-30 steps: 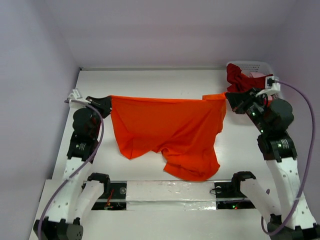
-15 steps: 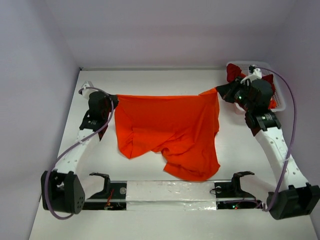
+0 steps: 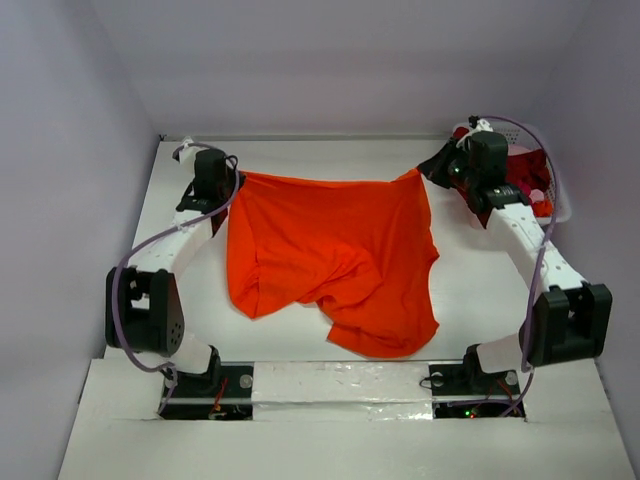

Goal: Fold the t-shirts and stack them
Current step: Flatten out the tshirt

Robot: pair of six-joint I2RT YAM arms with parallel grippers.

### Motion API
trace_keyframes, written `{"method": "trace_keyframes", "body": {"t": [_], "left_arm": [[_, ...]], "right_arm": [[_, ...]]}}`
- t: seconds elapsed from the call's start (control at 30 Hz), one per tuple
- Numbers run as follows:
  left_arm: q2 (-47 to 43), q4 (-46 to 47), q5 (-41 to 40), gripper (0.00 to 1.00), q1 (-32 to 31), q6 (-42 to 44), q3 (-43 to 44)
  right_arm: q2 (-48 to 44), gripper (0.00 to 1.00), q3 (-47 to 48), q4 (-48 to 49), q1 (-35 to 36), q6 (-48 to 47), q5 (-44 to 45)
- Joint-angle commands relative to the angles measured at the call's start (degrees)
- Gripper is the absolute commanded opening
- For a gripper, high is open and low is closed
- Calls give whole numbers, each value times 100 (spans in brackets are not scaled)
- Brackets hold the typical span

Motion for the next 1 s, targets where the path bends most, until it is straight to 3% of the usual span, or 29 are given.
{"method": "trace_keyframes", "body": {"t": [0.0,0.43,0.97], "left_arm": [[368,12,65,0,115,104,502],[1291,-656,127,0,326,333,1337],[2232,-885,347,0,326,543,2533]], "right_arm": [[338,0,494,32,18,-3,123],[946,0,1276,-707,18,199,-132],[3116,0,3438,-1111,18,155,-88]]}}
